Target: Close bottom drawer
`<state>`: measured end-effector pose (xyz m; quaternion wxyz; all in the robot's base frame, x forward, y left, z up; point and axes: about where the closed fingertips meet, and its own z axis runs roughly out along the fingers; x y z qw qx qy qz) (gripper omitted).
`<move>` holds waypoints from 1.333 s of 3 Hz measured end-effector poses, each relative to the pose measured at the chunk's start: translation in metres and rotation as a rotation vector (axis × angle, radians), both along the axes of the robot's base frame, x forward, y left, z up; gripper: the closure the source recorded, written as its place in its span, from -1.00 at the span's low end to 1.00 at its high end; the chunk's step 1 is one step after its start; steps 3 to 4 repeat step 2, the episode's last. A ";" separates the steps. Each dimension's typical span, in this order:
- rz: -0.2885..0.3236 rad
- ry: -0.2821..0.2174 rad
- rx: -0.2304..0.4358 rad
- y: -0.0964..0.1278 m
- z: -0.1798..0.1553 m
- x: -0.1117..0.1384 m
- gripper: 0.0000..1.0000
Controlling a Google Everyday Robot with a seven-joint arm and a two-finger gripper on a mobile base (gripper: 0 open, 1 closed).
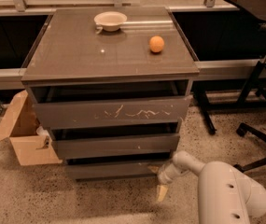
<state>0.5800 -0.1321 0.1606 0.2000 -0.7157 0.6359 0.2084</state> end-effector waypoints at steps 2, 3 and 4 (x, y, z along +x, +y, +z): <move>0.000 -0.031 0.038 -0.012 0.014 0.039 -1.00; 0.000 -0.031 0.038 -0.012 0.014 0.039 -1.00; 0.000 -0.031 0.038 -0.012 0.014 0.039 -1.00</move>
Offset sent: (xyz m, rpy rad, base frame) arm 0.0525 -0.0201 0.0300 0.0810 -0.0617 0.0394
